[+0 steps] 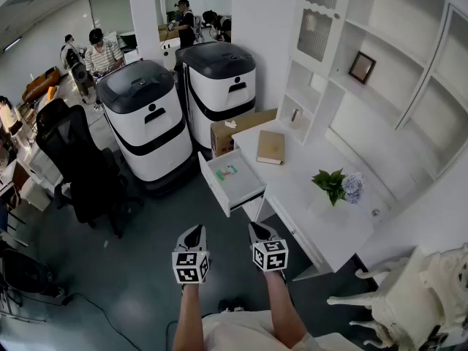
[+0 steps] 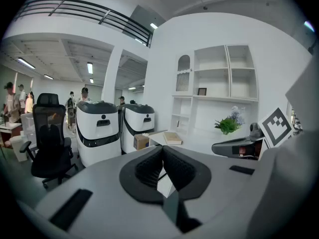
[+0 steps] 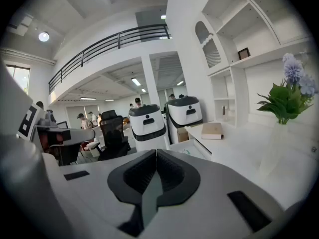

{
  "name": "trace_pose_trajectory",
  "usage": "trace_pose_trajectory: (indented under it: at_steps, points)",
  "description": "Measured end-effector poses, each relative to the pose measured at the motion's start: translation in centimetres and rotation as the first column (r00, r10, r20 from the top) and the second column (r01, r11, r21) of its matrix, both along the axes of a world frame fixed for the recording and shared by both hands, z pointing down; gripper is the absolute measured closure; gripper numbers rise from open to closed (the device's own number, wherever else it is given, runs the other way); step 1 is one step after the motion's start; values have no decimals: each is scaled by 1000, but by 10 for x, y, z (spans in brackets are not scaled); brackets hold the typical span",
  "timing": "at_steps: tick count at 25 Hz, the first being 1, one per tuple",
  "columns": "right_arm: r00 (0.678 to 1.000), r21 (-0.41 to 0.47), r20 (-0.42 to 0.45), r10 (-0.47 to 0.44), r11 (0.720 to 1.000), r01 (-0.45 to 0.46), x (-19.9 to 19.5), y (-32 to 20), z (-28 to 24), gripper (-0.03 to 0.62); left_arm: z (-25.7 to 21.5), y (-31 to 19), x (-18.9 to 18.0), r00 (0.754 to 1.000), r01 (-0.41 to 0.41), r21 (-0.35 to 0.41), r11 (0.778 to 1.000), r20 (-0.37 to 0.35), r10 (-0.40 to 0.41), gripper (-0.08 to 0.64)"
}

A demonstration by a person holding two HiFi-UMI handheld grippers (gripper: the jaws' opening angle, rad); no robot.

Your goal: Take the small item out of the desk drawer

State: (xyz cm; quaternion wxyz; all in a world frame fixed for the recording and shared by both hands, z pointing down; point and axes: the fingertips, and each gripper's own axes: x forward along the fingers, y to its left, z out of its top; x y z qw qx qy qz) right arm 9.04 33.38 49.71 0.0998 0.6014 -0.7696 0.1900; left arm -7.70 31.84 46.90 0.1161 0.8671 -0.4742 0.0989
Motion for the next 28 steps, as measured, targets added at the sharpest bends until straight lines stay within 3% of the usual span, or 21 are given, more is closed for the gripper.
trace_pose_trajectory:
  at_steps: [5, 15, 19, 28]
  points:
    - [995, -8, 100, 22, 1000, -22, 6, 8, -7, 566, 10, 10, 5, 1000, -2, -26, 1000, -10, 2, 543]
    - [991, -15, 135, -14, 1000, 16, 6, -1, -14, 565, 15, 9, 6, 1000, 8, -43, 999, -3, -8, 543]
    - [986, -1, 163, 18, 1000, -18, 10, -13, -14, 566, 18, 4, 2, 1000, 27, -48, 998, 11, -26, 543]
    - [978, -73, 126, -166, 982, 176, -10, -25, 16, 566, 31, -6, -9, 996, 89, -69, 994, 9, -89, 543]
